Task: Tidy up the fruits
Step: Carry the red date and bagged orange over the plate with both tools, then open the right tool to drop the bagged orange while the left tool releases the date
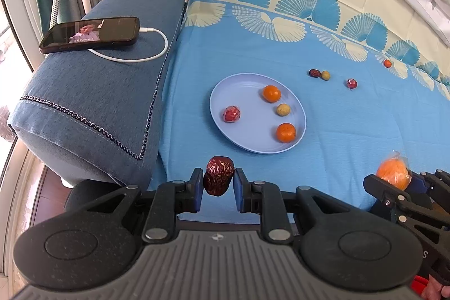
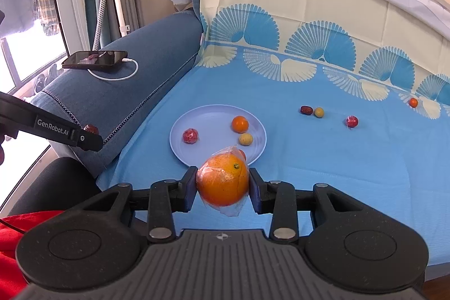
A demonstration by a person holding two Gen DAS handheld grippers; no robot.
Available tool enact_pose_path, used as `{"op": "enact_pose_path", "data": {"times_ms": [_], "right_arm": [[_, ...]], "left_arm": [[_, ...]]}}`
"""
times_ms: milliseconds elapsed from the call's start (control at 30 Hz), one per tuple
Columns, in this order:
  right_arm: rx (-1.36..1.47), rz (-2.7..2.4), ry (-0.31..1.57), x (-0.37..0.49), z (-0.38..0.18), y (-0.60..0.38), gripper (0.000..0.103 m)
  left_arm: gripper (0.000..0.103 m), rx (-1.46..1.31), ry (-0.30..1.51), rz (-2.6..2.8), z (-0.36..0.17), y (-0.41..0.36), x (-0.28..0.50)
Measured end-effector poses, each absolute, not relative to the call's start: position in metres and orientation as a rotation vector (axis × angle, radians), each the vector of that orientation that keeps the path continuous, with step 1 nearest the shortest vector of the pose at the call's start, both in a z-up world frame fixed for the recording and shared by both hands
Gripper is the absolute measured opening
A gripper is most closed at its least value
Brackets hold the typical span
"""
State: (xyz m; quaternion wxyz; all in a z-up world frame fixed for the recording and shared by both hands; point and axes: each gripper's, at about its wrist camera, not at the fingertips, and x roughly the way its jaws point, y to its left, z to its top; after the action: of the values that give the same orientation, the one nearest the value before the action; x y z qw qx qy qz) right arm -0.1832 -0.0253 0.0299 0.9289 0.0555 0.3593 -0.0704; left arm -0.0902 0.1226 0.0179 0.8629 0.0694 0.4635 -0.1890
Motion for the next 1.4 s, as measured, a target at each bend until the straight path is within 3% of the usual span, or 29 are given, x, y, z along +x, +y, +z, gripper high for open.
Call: {"op": "enact_pose_path", "data": {"times_ms": [733, 1400], "right_arm": [[0.075, -0.148, 0.742, -0.112, 0.001, -0.04, 0.039], [0.127, -0.135, 0.91, 0.002, -0.095, -0.088, 0.04]], "left_arm": [[0.025, 0.169, 0.957, -0.417, 0.01, 0.077, -0.006], [0.025, 0.306, 1.085, -0.428, -0.094, -0.005, 0.1]]}}
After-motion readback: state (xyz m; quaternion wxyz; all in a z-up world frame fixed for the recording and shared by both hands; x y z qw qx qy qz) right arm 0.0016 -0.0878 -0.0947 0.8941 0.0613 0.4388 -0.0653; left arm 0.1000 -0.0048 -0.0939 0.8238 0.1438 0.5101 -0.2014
